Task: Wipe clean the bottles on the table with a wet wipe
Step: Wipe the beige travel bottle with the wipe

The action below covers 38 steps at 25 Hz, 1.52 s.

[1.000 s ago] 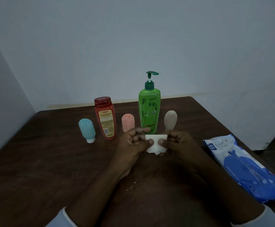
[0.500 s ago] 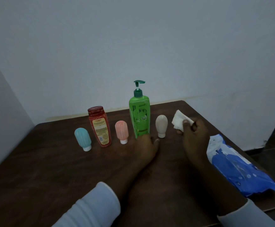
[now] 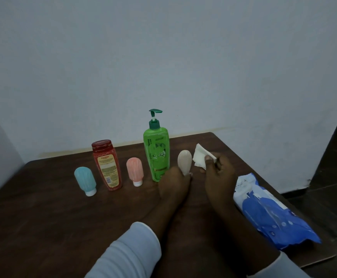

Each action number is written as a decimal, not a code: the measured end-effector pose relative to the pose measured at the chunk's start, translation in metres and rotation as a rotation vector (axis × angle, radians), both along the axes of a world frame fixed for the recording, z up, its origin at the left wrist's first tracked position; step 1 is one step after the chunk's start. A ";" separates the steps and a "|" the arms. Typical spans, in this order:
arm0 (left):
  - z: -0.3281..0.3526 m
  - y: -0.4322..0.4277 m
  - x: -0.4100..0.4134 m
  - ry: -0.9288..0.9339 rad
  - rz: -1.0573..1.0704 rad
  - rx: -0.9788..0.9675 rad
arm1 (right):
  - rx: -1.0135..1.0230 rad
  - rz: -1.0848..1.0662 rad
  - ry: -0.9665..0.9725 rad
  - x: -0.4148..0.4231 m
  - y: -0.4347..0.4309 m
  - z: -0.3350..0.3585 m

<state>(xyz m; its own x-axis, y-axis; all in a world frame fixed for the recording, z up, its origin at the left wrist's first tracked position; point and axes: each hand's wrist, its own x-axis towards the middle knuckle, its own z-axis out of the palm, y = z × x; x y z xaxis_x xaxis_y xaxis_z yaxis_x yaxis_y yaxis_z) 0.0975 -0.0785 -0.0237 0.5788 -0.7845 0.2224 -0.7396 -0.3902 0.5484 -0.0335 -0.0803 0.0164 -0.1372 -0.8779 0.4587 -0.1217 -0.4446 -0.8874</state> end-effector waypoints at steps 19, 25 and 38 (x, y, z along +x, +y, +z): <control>0.041 0.207 0.154 0.595 -0.492 0.067 | -0.329 0.338 0.519 0.026 0.043 -0.002; 0.031 0.199 0.173 0.917 -0.591 0.041 | -0.887 0.639 0.949 0.075 0.056 0.034; 0.019 0.190 0.178 1.029 -0.577 0.007 | -0.463 1.126 0.946 0.070 0.051 0.005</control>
